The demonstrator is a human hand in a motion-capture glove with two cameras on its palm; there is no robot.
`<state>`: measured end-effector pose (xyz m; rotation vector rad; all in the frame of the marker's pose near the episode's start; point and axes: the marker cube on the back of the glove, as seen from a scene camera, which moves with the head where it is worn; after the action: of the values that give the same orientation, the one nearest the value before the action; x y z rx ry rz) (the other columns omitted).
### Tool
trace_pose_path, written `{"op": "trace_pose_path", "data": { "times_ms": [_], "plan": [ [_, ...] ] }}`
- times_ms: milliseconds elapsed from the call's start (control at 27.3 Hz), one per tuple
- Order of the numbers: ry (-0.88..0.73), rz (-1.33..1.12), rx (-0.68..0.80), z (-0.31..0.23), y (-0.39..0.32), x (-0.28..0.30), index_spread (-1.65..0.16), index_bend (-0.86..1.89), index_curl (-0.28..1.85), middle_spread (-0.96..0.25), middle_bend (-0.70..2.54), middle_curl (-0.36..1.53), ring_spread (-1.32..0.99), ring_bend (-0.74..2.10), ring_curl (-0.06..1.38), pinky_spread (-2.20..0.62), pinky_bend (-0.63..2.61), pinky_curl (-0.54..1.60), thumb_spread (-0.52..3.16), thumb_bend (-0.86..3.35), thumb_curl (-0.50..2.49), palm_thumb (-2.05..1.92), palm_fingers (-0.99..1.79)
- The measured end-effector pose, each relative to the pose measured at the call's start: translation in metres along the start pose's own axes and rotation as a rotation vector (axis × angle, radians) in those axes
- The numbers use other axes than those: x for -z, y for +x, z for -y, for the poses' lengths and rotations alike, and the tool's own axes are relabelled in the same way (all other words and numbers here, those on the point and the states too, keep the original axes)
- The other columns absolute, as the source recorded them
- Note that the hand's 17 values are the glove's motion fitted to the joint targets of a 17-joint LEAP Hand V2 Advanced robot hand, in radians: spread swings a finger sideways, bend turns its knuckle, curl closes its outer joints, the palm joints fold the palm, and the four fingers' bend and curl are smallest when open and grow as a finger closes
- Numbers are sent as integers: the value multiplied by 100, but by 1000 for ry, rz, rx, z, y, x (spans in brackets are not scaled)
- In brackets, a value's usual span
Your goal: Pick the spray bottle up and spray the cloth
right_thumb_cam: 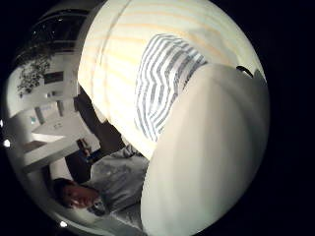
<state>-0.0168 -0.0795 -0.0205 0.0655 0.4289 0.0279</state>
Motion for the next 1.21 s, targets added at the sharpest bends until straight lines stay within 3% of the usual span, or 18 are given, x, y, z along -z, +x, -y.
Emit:
{"op": "trace_pose_path", "data": {
  "times_ms": [367, 770, 990, 1210],
  "plan": [
    [69, -53, -35, -22, -12, 56, -22, 46, 53, -9, 70, 53, -18, 72, 48, -28, 38, 43, -12, -3, 68, 106, 139],
    [25, 45, 9, -16, -19, 11, -22, 46, 55, -9, 71, 53, -18, 71, 48, -28, 38, 44, -11, -3, 68, 106, 139],
    [179, 335, 131, -28, -73, 55, -22, 46, 56, -9, 72, 53, -18, 68, 48, -28, 40, 44, -11, -3, 69, 106, 137],
    [421, 861, 339, -27, -149, 104, -22, 45, 56, -9, 72, 53, -19, 67, 48, -27, 40, 44, -11, -3, 69, 106, 136]
  ]
}}
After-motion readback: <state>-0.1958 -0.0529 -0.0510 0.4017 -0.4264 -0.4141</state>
